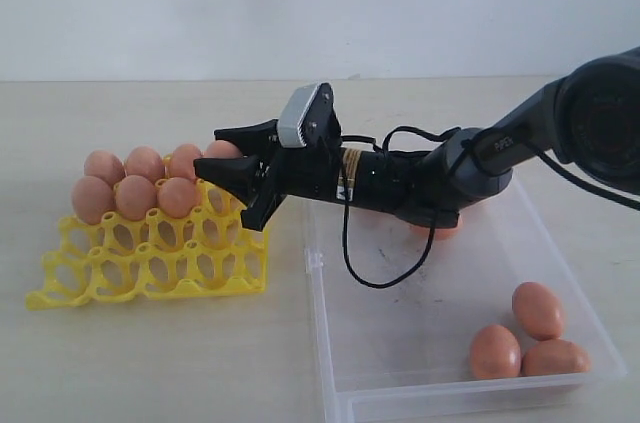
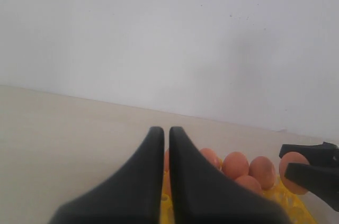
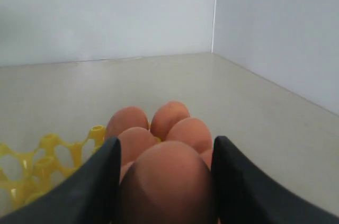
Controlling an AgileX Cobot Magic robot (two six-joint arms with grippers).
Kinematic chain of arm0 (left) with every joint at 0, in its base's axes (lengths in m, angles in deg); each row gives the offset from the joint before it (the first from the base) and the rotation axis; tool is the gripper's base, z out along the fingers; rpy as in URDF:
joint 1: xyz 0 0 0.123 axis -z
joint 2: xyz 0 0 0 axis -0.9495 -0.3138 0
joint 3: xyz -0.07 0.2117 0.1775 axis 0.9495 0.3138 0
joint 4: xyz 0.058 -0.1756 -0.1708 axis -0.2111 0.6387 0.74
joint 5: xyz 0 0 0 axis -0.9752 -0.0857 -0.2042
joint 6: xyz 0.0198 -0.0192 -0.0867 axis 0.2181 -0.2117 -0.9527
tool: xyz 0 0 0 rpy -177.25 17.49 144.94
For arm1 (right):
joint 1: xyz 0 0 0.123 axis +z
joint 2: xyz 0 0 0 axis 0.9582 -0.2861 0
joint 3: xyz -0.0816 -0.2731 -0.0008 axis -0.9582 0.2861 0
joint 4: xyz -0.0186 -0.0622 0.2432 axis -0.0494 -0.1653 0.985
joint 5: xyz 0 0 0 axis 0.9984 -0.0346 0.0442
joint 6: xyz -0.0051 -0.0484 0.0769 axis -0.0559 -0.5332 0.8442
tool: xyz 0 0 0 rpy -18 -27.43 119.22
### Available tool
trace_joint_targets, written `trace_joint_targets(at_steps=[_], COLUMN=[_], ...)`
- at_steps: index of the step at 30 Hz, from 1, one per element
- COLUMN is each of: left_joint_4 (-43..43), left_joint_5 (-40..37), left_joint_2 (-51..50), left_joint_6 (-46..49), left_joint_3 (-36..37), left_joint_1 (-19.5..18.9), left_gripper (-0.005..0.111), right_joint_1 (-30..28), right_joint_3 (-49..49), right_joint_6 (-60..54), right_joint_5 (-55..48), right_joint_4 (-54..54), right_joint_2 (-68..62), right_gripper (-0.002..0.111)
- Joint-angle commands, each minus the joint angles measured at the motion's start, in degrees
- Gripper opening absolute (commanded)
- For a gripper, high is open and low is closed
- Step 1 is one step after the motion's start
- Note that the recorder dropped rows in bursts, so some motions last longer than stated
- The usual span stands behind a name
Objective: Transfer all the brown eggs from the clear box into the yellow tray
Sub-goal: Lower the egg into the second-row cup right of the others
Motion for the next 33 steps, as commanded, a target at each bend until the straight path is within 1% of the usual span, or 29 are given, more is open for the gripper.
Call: trace_joint_targets(at_steps=[1, 5, 10, 19, 28, 33], left_joint_4=[0.0, 0.0, 0.0, 0.0, 0.0, 0.0], left_joint_5=[0.3, 0.3, 0.3, 0.3, 0.3, 0.3], left_joint_2=[-0.2, -0.2, -0.2, -0.2, -0.2, -0.2], left_joint_6=[-0.1, -0.1, -0.1, -0.1, -0.1, -0.1], left_joint_3=[-0.2, -0.2, -0.2, -0.2, -0.2, -0.2], left_joint_1=[0.3, 0.3, 0.3, 0.3, 0.3, 0.3], left_gripper=[0.004, 0.004, 0.004, 0.004, 0.004, 0.004], right_joint_1=[1.6, 2.5, 2.3, 2.3, 2.3, 2.3], right_joint_3=[-1.2, -2.8, -2.7, -2.7, -2.7, -3.1], right_joint_6=[-0.2, -0.3, -0.2, -0.5, -2.2, -2.2], right_joint_5=[1.1, -1.2, -1.1, -7.4, -8.0, -8.1], right_joint_4=[-0.5, -0.4, 0.0, 0.4, 4.1, 4.3], right_joint_2=[-0.2, -0.7, -0.7, -0.7, -0.7, -0.7], right_gripper=[0.0, 0.0, 0.0, 0.0, 0.0, 0.0])
